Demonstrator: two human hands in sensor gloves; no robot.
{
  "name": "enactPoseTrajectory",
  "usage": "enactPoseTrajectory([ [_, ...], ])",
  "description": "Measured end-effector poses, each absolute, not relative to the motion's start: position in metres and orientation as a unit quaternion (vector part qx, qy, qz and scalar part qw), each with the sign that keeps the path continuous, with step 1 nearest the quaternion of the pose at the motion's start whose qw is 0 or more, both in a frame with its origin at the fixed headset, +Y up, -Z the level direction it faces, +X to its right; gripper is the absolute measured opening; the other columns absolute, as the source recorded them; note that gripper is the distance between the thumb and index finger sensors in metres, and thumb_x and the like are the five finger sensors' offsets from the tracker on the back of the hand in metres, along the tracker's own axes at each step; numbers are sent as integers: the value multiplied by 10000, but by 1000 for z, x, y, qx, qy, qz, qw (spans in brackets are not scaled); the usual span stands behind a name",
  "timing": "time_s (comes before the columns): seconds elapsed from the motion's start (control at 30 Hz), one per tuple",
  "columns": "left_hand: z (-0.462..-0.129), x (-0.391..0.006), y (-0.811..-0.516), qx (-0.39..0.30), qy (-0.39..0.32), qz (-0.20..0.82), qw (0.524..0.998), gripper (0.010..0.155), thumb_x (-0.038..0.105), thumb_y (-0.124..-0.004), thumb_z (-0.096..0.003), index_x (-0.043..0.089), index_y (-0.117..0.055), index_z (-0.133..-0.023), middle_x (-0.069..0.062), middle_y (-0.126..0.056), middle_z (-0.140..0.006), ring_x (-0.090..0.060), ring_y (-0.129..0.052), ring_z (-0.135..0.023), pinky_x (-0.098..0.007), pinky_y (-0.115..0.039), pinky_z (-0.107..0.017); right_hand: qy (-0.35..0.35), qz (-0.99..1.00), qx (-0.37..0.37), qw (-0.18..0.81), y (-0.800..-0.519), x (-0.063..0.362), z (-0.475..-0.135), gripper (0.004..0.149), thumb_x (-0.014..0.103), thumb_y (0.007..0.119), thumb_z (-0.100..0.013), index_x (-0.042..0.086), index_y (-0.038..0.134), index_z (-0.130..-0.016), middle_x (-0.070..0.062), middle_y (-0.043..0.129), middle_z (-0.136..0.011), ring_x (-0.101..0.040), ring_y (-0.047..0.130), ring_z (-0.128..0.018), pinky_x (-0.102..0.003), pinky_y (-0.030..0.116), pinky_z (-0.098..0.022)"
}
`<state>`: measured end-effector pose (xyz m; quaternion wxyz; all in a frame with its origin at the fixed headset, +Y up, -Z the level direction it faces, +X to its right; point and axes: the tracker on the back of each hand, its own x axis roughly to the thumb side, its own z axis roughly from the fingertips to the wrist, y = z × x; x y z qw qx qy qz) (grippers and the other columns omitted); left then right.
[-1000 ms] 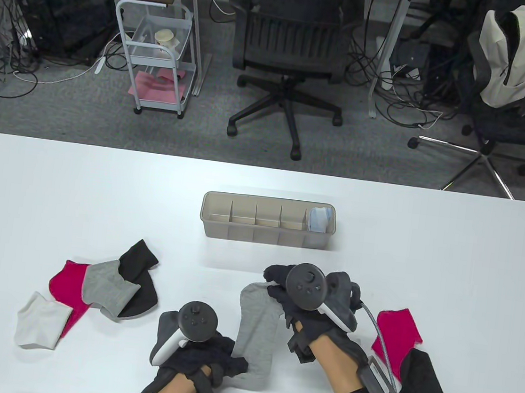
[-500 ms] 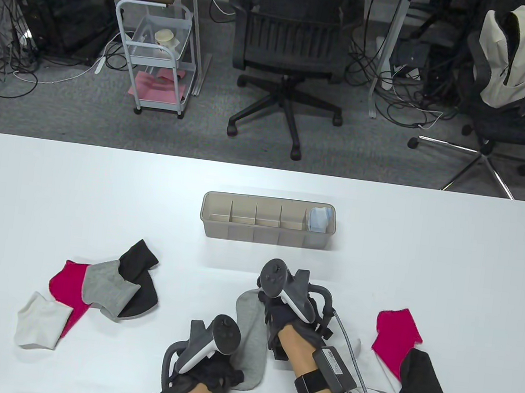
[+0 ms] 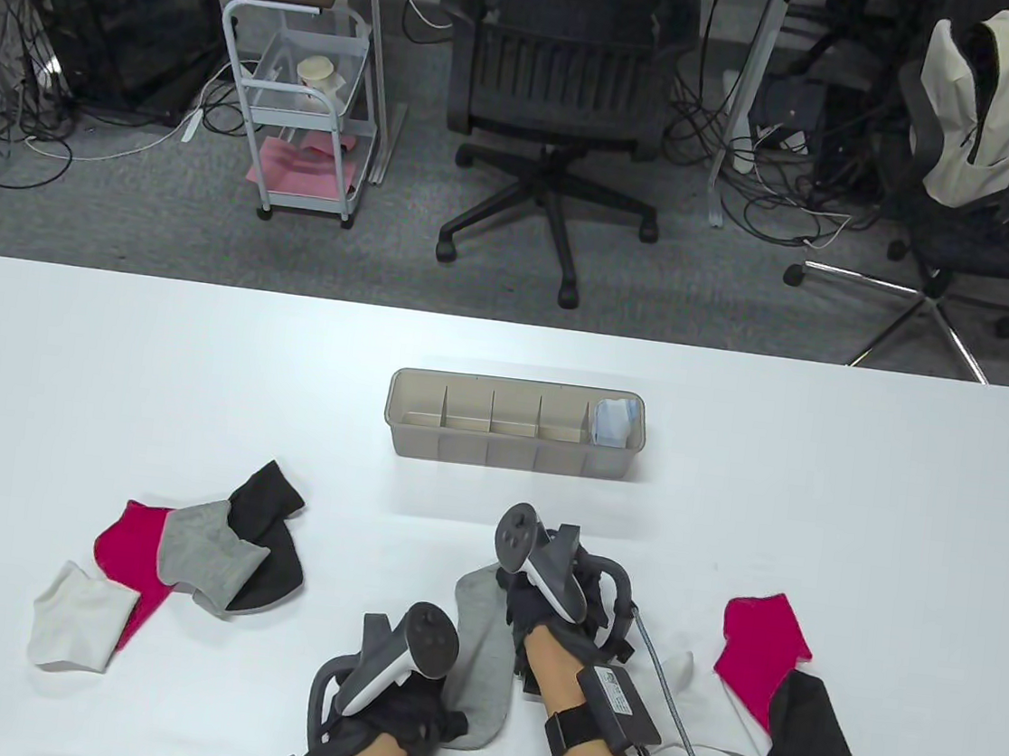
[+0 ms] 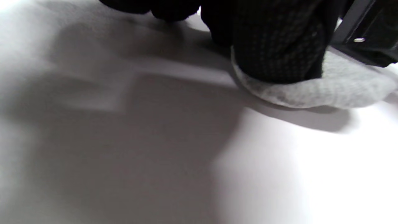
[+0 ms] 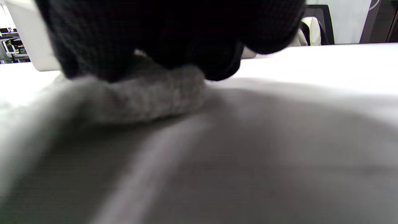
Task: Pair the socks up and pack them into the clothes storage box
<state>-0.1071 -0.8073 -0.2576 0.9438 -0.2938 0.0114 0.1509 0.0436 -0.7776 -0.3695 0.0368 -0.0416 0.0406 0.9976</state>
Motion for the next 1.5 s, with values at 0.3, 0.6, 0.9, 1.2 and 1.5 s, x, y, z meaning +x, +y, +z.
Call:
enactPoseTrajectory([
  [0.3,-257,-108,-806,-296,9,156,942,565,481,-859,-389,128,-692,-797,-100,-610,-767,-376,-600,-627,-624,-485,-513,-74,984,51,156,-704,61,-322,591,564,742,-398,388,653,-955,-8,693,-1113,-282,727,-982,-448,679,-683],
  [0.6,-258,-117,-803,-327,13,219,919,594,458,-844,-421,95,-708,-873,-126,-601,-808,-388,-594,-641,-628,-478,-518,-106,957,104,249,-695,88,-259,625,582,722,-414,390,596,-995,-23,610,-1164,-304,612,-1050,-488,596,-730],
  [0.9,-260,-139,-756,-279,-3,286,917,602,422,-844,-432,162,-734,-963,-172,-660,-819,-418,-633,-632,-644,-495,-506,-92,953,97,271,-701,100,-258,626,577,722,-414,371,606,-994,-44,624,-1157,-327,620,-1040,-502,607,-718],
  [1.2,-293,-233,-692,-152,107,324,927,649,386,-851,-440,92,-742,-1009,-251,-708,-885,-491,-669,-659,-645,-531,-485,-84,951,100,280,-700,102,-257,627,580,720,-415,369,608,-995,-43,624,-1159,-342,620,-1038,-506,612,-714],
  [1.5,-332,-353,-682,-84,298,247,918,660,298,-896,-428,117,-706,-1034,-239,-684,-913,-470,-657,-655,-628,-524,-490,-77,952,97,281,-701,103,-259,625,582,718,-416,370,612,-994,-49,618,-1162,-349,616,-1040,-511,612,-714],
])
